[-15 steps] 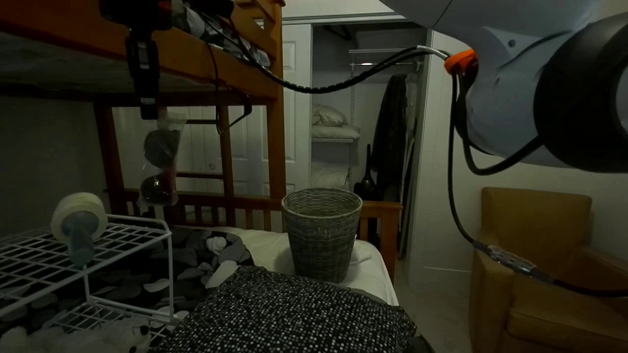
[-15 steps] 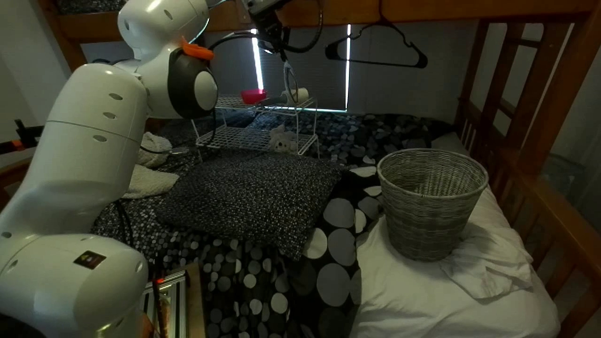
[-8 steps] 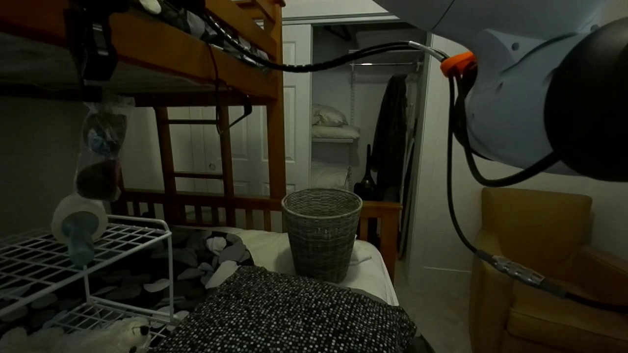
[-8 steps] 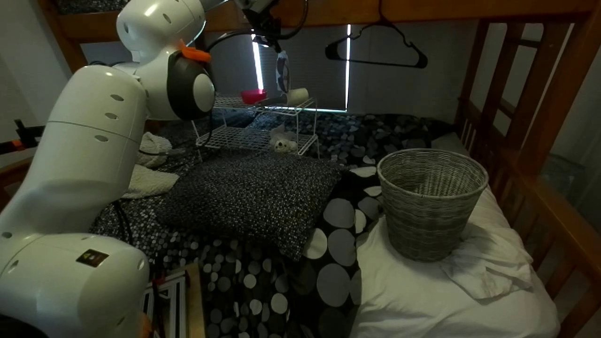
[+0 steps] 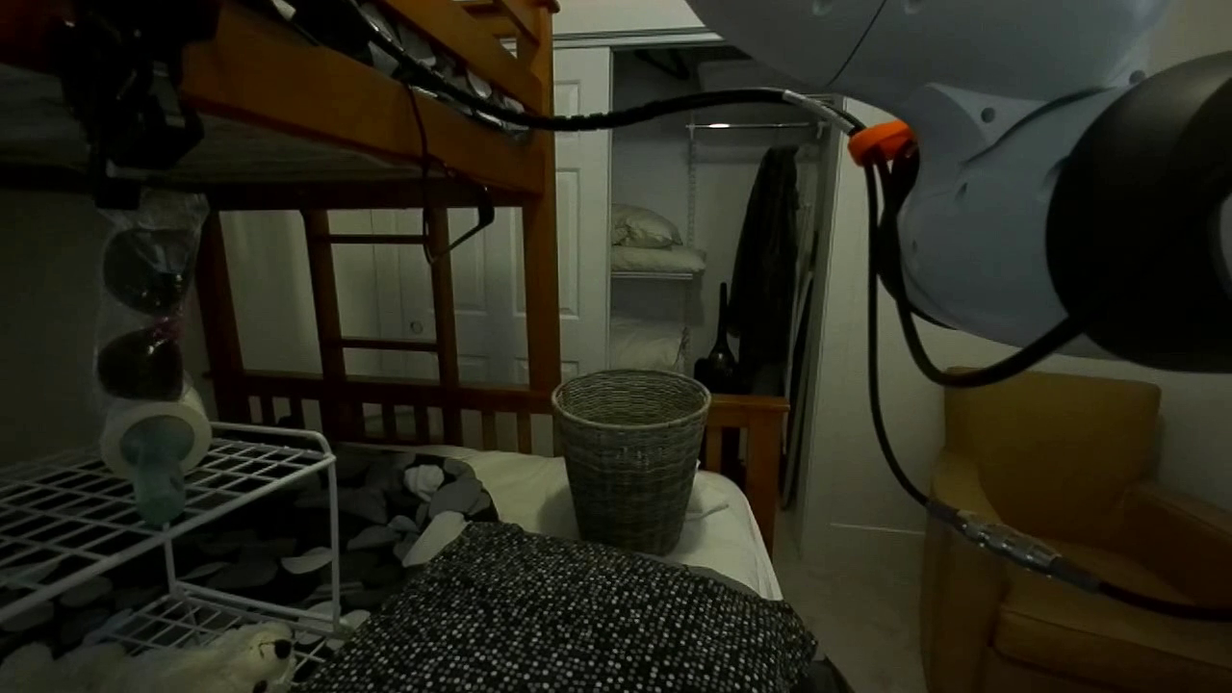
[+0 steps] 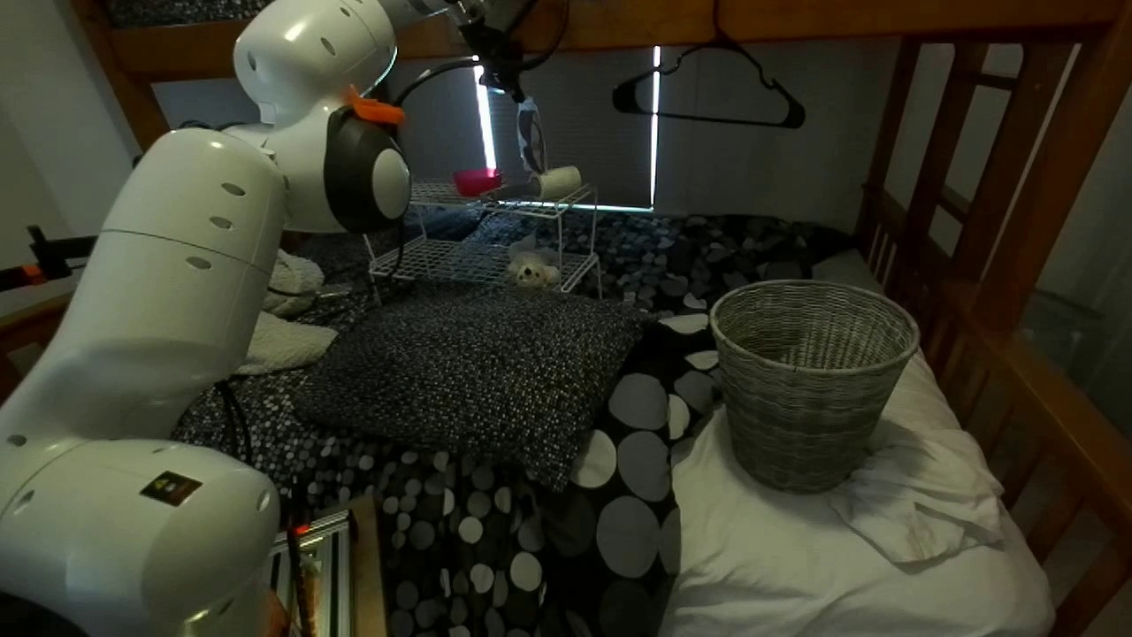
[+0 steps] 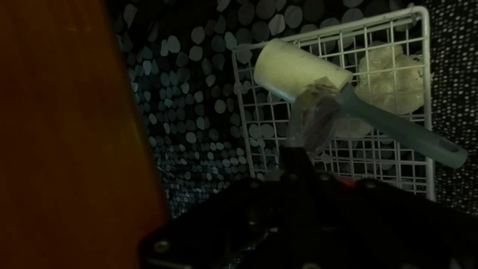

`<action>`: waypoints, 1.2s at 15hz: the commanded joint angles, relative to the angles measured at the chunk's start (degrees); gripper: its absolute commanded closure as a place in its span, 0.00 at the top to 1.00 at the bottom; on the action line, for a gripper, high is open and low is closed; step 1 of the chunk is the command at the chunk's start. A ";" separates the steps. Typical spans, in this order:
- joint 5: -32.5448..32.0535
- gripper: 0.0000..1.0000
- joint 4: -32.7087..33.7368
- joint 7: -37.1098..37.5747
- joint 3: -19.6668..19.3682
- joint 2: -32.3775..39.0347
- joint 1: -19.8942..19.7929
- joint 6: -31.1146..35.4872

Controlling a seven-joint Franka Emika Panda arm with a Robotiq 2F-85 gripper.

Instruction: Pick up the sun glasses in the plastic and put them in the pink bowl on the top white rack

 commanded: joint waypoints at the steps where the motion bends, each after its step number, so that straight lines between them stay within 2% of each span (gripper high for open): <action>1: -2.47 0.00 -0.48 8.98 -3.83 -0.49 1.92 -2.30; 5: -4.64 0.00 -0.44 20.45 -6.75 -0.99 2.95 -5.38; 11: -8.00 0.00 -1.26 38.06 -9.61 -3.86 6.54 -15.71; 12: -6.60 0.00 -1.12 33.16 -7.79 -2.93 4.63 -11.99; 16: -6.69 0.00 0.52 33.49 -7.67 -2.14 4.70 -13.05; 18: -8.13 0.00 0.40 42.69 -9.57 -2.31 6.30 -16.94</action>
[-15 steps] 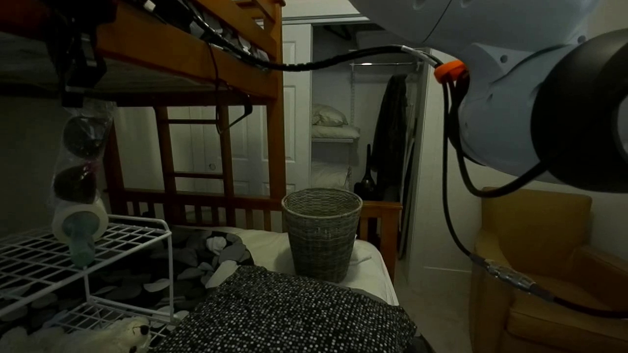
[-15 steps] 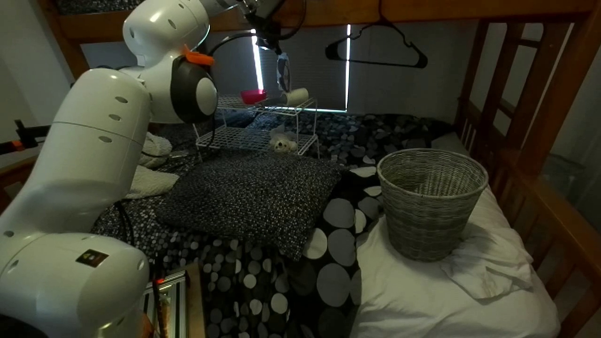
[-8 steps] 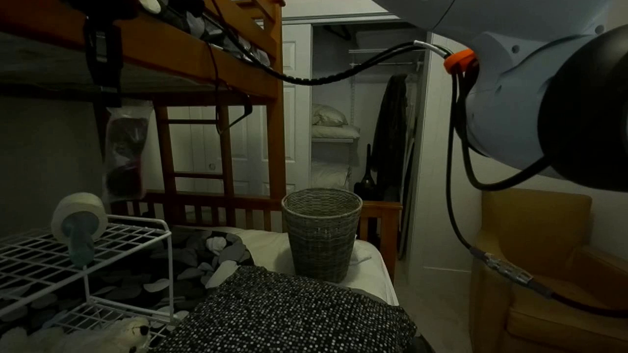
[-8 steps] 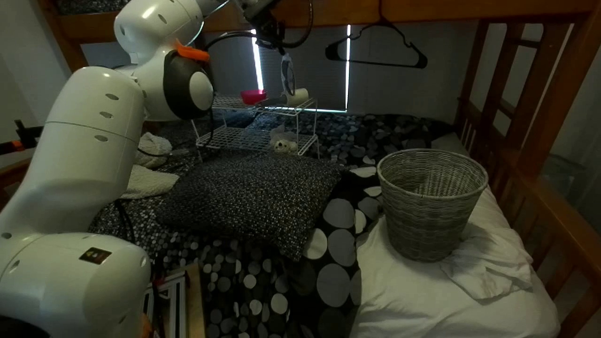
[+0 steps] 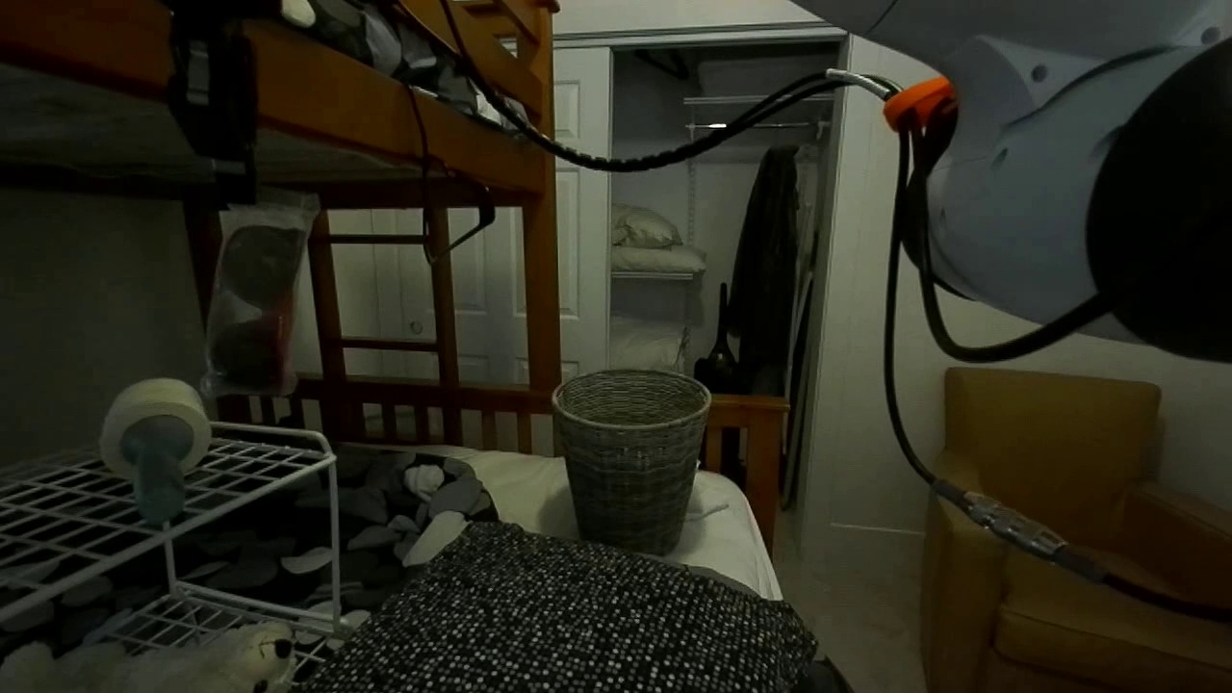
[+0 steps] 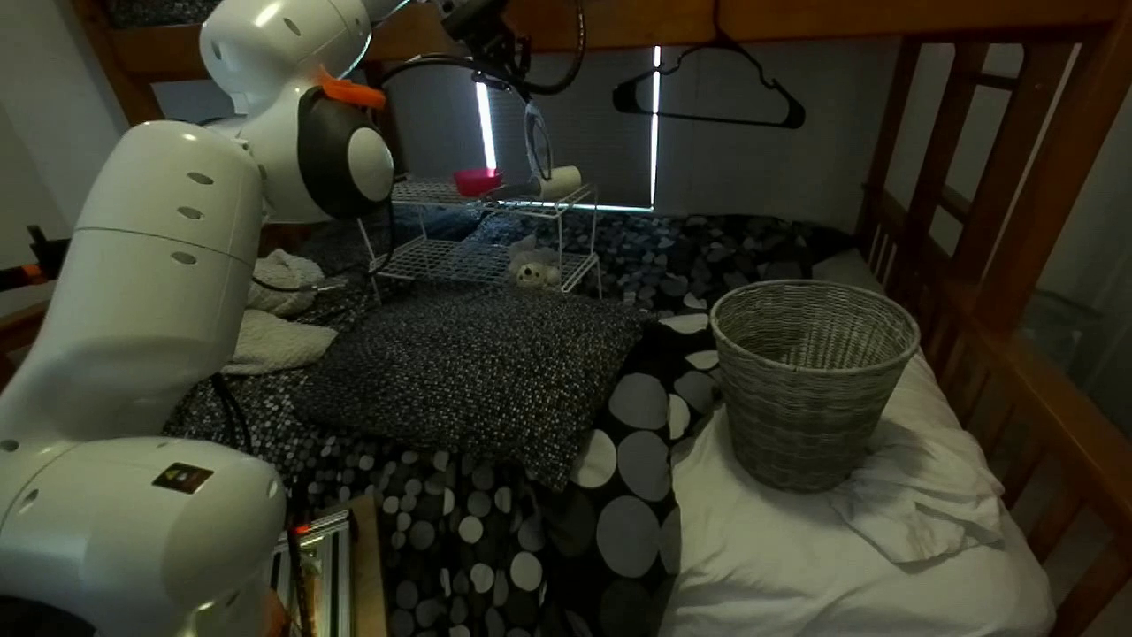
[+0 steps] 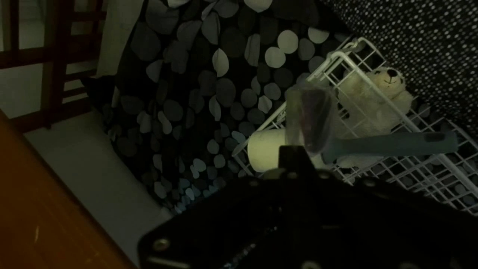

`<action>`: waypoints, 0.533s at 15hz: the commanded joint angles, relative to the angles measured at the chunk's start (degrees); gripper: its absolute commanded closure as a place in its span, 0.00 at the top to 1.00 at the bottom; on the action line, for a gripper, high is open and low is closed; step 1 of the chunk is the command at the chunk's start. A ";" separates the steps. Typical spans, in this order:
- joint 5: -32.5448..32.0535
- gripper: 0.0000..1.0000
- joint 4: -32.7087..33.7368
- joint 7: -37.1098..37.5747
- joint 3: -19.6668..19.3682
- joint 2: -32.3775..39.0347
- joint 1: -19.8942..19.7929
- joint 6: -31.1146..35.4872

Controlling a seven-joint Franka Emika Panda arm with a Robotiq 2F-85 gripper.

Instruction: Pick up the sun glasses in the plastic and put them in the pink bowl on the top white rack

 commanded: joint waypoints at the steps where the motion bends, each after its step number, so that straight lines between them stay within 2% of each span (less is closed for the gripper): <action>1: -2.59 0.00 0.36 11.01 -1.52 -0.12 2.38 -4.90; 8: -1.68 0.00 -0.24 33.39 -2.19 -0.60 5.90 -14.78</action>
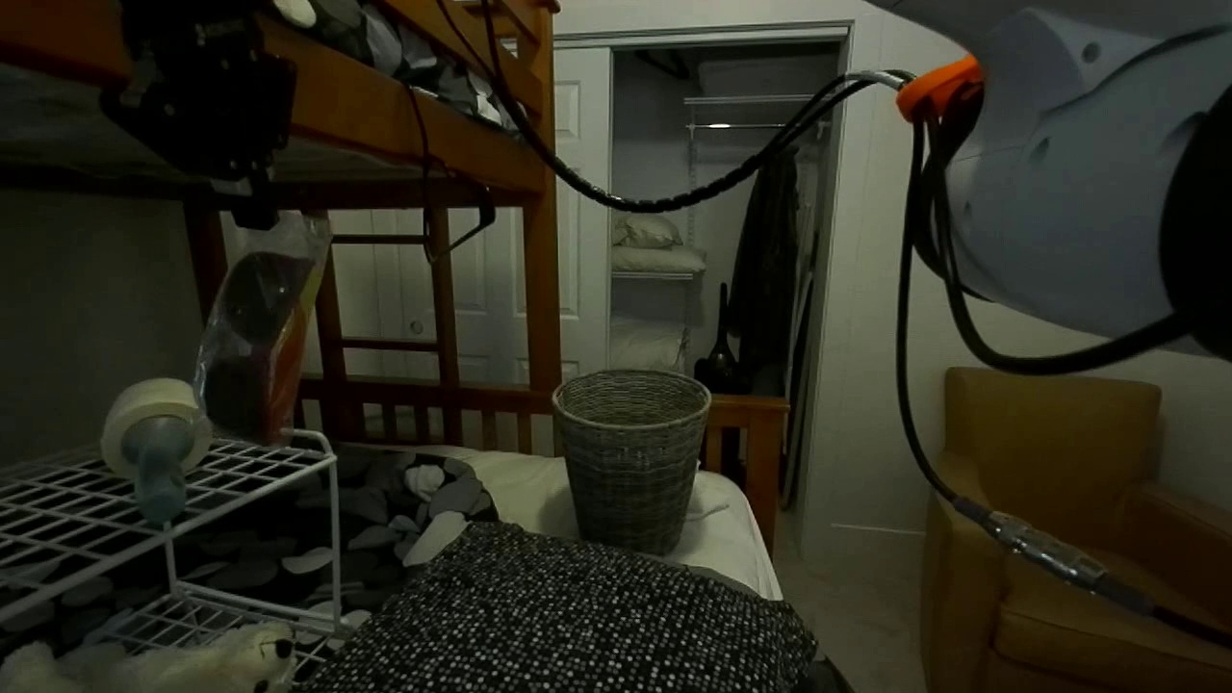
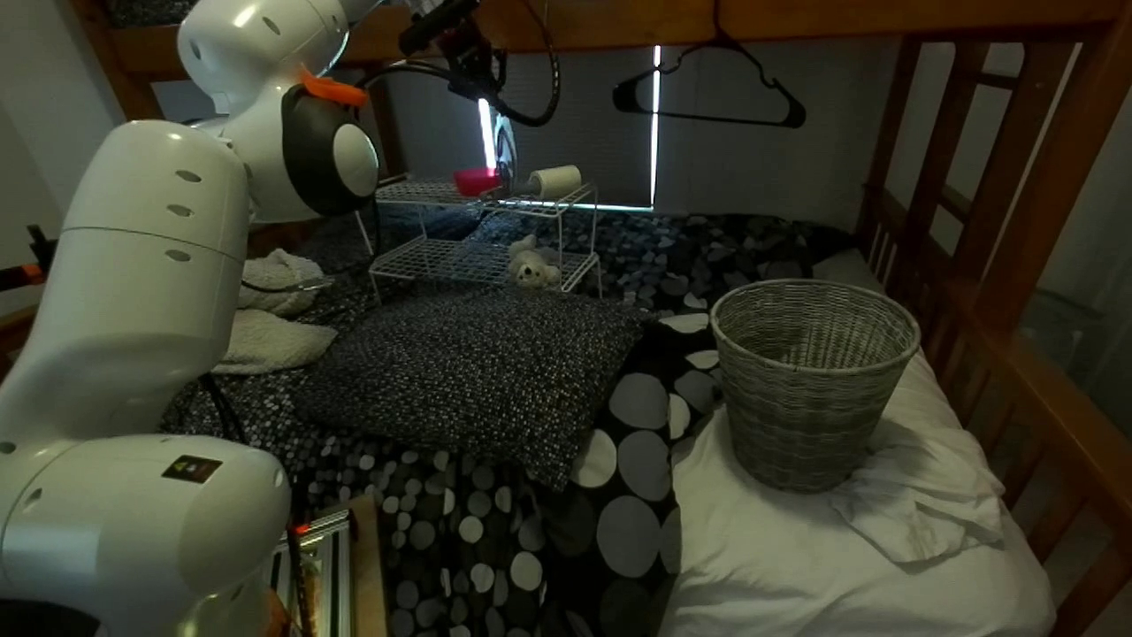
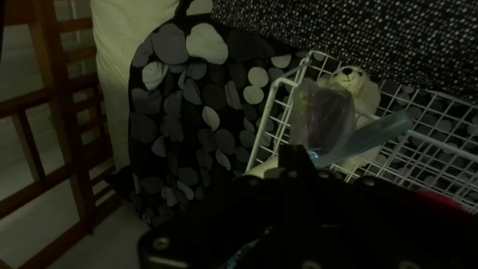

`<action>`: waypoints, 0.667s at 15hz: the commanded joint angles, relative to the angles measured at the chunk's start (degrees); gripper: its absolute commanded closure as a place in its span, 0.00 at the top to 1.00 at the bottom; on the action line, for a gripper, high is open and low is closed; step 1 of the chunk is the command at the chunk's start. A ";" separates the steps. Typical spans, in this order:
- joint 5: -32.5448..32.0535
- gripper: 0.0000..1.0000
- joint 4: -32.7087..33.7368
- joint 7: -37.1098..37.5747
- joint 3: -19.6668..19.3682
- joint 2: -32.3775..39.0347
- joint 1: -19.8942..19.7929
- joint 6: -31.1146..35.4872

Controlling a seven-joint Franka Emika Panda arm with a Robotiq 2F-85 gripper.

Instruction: Pick up the sun glasses in the plastic and put them in the pink bowl on the top white rack

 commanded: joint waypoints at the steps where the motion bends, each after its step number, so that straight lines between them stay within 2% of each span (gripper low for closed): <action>1: -0.04 0.00 -0.28 10.75 -0.66 -0.36 1.55 -6.13; 2: 0.15 0.00 -0.05 13.77 -0.69 -0.19 1.66 -7.27; 4: -0.07 0.00 0.19 10.63 -0.01 0.08 1.15 -5.00; 10: -0.32 0.00 0.01 10.59 -0.03 1.30 1.19 -3.79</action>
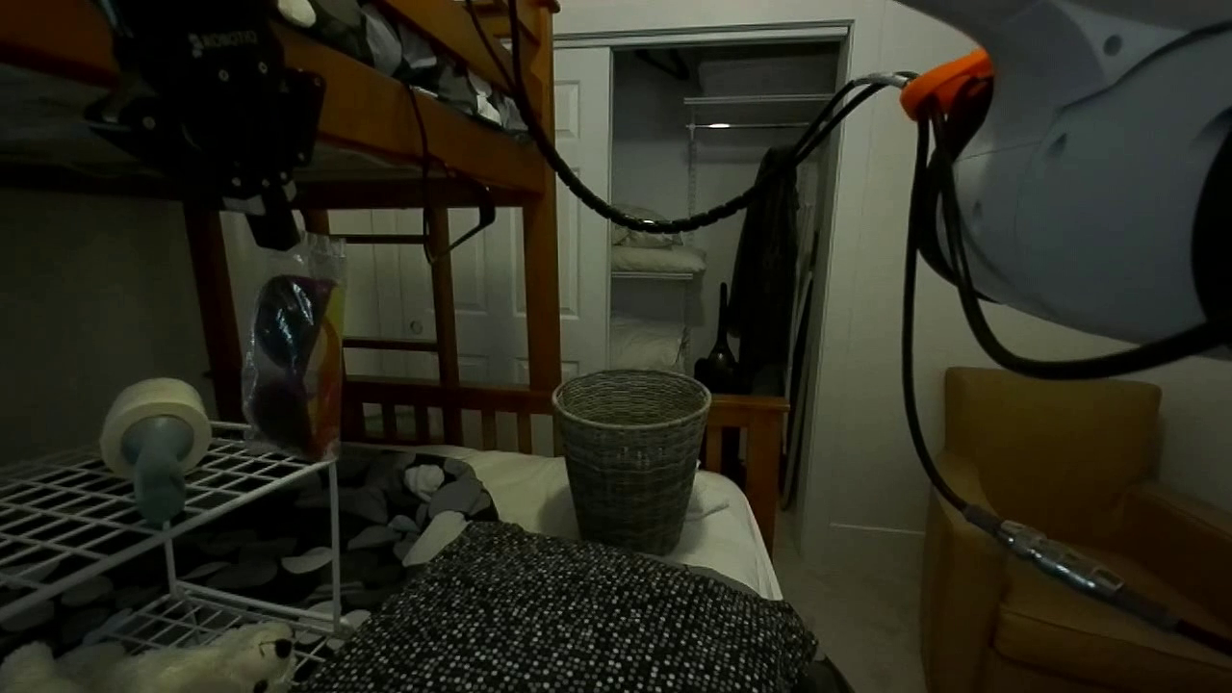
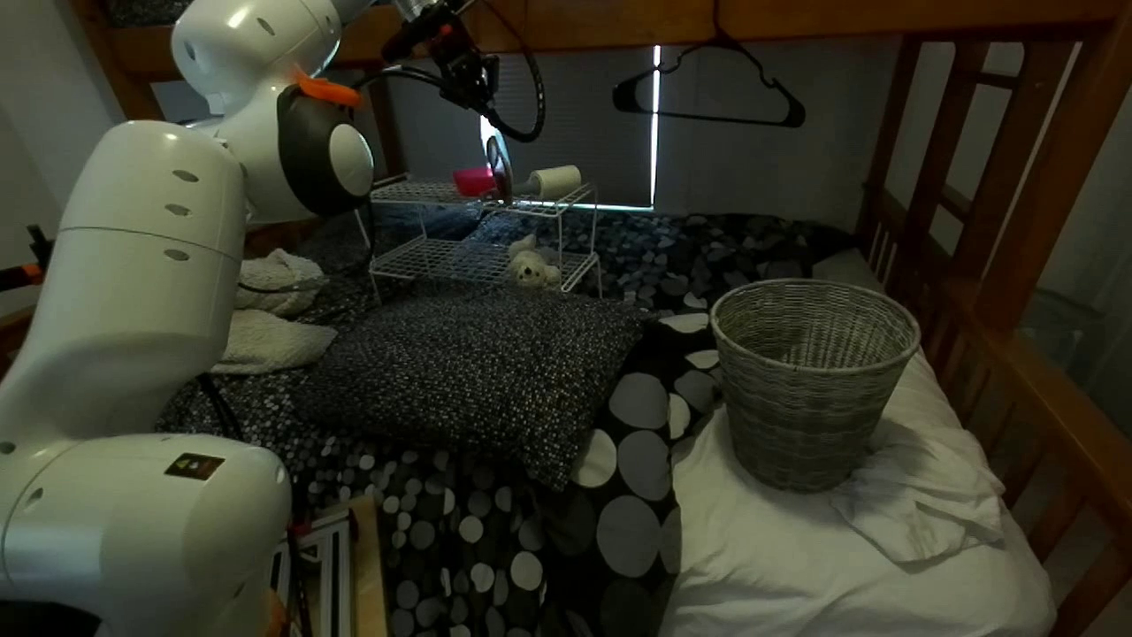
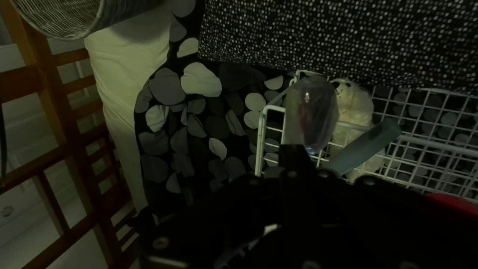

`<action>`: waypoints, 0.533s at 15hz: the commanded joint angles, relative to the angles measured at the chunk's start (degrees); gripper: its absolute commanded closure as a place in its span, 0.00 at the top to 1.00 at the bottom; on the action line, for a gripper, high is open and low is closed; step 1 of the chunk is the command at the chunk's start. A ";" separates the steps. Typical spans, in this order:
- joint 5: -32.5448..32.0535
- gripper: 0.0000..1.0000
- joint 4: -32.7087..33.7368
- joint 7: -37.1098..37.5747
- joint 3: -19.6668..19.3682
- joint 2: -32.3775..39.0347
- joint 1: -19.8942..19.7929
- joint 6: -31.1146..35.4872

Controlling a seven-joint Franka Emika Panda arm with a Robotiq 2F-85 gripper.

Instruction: Pick up the sun glasses in the plastic and put them in the pink bowl on the top white rack

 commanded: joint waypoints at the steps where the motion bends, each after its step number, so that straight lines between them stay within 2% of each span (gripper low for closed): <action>1: 1.23 0.00 1.42 -1.97 1.67 2.75 -0.16 6.19; 8: 6.56 0.00 0.42 -4.10 5.50 2.58 0.01 28.92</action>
